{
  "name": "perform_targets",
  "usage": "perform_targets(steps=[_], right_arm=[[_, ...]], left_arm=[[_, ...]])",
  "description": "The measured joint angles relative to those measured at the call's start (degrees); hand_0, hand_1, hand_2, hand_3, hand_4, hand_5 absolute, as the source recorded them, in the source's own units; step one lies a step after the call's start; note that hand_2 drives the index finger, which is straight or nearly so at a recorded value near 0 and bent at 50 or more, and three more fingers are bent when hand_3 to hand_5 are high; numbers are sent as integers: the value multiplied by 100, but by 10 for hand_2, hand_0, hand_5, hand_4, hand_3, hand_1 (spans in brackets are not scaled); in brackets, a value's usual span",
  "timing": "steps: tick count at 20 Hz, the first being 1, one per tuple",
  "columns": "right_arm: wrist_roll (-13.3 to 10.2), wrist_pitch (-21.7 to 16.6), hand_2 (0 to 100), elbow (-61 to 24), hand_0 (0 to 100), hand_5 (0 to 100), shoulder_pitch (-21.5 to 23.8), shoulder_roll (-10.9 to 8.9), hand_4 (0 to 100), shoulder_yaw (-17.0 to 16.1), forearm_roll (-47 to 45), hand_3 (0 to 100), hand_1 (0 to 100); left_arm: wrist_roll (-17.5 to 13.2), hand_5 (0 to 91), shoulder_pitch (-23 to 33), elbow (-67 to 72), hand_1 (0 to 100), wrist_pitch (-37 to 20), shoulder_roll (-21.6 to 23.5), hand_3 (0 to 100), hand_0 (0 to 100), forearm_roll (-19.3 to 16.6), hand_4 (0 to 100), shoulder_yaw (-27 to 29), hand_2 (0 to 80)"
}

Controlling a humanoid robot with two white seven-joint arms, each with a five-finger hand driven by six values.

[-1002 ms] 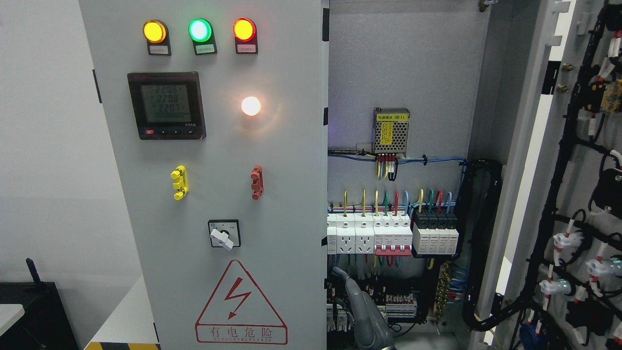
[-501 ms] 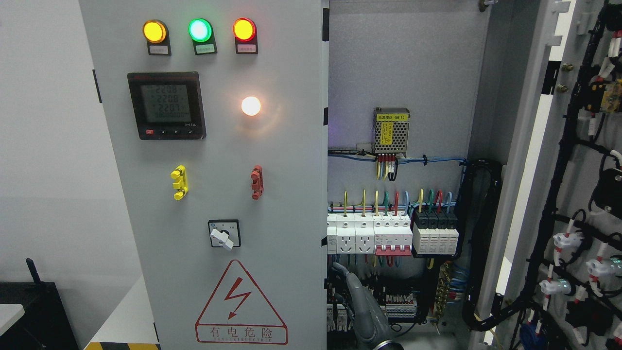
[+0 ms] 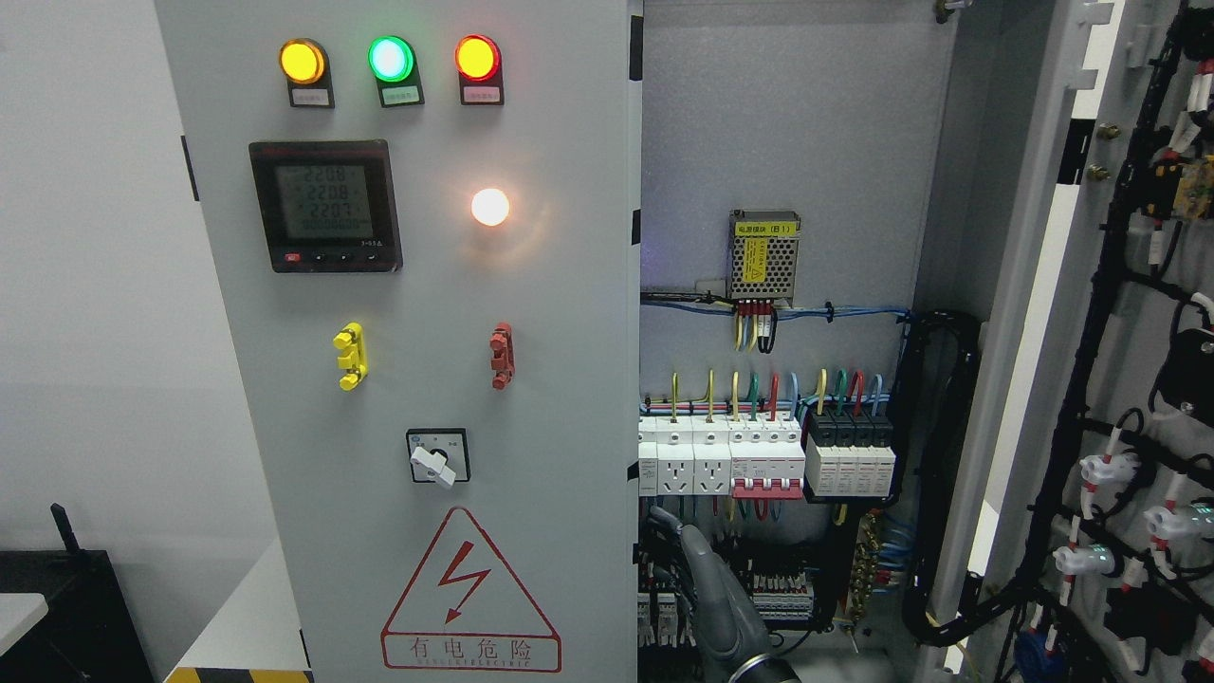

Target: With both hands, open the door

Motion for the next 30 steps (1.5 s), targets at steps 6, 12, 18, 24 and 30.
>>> perform_targets(steps=[6,12,18,24,30], right_arm=[[49,3,0,42,107,0,-43,-85,0,78,-187,0,0],[113,4,0,110,107,0,-117,-135,0,127,-273,0,0],[244,5,0,219,107,0,-221,-162,0,155,-337,0,0],[423,-13,0,346,107,0,-350,-178,0,167,-361,0,0],[709,-16,0,476,106,0,-460,-188,0,167,-375,0,0]], left_arm=[[0,0,0,0,0,-2,0,0,0,0,31,0,0],[0,0,0,0,0,-29,0,0,0,0,31,0,0],[0,0,0,0,0,-9,0,0,0,0,31,0,0],[0,0,0,0,0,0,0,0,0,0,30,0,0],[0,0,0,0,0,3,0,0,0,0,30,0,0]])
